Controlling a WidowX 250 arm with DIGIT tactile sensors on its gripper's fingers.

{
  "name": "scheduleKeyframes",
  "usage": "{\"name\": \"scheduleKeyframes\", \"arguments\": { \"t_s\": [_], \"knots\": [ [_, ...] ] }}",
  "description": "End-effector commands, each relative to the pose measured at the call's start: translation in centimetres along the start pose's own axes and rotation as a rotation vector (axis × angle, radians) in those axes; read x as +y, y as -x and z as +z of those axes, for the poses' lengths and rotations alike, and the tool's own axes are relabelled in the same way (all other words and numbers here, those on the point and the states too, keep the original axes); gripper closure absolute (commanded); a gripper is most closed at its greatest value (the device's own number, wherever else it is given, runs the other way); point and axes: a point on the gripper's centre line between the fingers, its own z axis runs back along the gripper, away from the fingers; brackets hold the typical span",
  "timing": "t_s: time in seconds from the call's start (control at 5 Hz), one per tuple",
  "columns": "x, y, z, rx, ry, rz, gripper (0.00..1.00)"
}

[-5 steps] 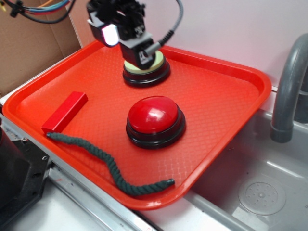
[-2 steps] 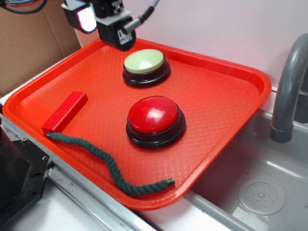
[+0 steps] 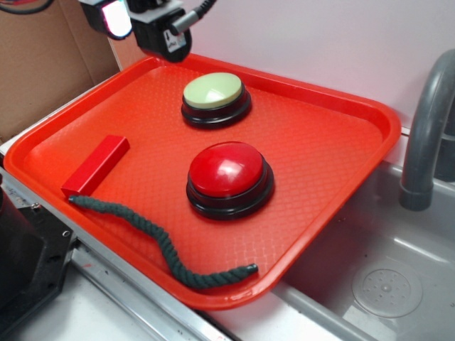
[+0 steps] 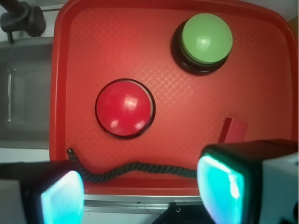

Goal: Push the red button.

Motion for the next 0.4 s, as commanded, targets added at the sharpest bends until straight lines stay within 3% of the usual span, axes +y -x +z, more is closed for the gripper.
{"name": "scheduleKeyframes", "arguments": {
  "t_s": [0.0, 0.2],
  "knots": [
    [0.03, 0.27, 2.34, -0.1, 0.018, 0.053, 0.0],
    [0.22, 0.41, 2.57, -0.106, -0.002, 0.052, 0.0]
  ]
}}
